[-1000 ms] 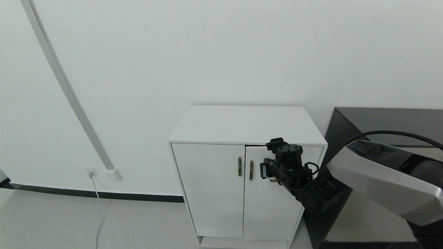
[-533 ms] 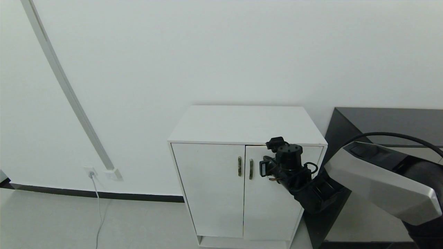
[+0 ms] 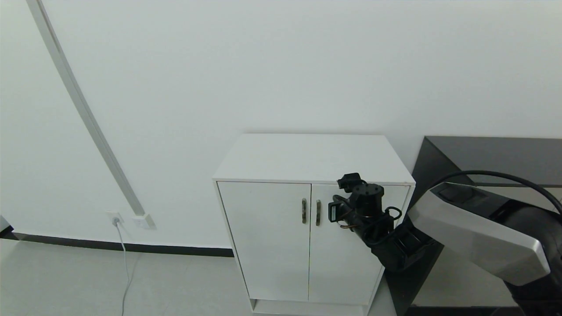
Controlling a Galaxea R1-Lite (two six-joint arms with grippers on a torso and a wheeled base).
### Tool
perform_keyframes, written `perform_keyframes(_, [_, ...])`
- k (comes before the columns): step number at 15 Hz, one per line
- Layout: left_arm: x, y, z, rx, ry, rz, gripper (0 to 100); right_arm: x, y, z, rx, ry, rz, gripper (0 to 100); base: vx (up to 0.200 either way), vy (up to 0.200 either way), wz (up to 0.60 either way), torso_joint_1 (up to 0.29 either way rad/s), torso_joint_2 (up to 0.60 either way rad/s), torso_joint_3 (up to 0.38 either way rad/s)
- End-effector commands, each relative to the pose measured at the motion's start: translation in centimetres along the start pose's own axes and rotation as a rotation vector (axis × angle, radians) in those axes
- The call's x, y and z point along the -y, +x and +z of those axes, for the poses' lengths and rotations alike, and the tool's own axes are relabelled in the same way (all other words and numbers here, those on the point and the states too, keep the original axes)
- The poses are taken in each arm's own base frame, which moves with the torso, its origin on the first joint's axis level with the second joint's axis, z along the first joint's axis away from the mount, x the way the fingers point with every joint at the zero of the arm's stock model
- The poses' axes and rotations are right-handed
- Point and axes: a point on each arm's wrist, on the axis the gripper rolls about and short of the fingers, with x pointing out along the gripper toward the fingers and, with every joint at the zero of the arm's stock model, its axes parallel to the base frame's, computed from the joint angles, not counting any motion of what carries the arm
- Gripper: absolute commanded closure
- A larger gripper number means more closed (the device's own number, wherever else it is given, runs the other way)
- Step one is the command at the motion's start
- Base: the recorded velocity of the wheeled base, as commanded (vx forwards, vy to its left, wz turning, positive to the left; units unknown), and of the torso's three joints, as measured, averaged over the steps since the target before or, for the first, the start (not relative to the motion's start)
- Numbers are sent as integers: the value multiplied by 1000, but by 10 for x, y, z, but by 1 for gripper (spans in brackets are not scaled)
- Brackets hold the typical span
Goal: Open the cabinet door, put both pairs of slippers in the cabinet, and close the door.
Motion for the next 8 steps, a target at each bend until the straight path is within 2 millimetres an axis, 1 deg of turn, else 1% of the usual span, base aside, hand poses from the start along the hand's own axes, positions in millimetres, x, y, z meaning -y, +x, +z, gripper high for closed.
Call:
perform_keyframes(1, [0,0,0,0,0,0,100,0,1,0,8,3,4,100,0,0,0,0,0,0])
perform_keyframes(8, [0,0,0,0,0,0,100,0,4,-2,33,10,6,100,0,0,0,0,0,0])
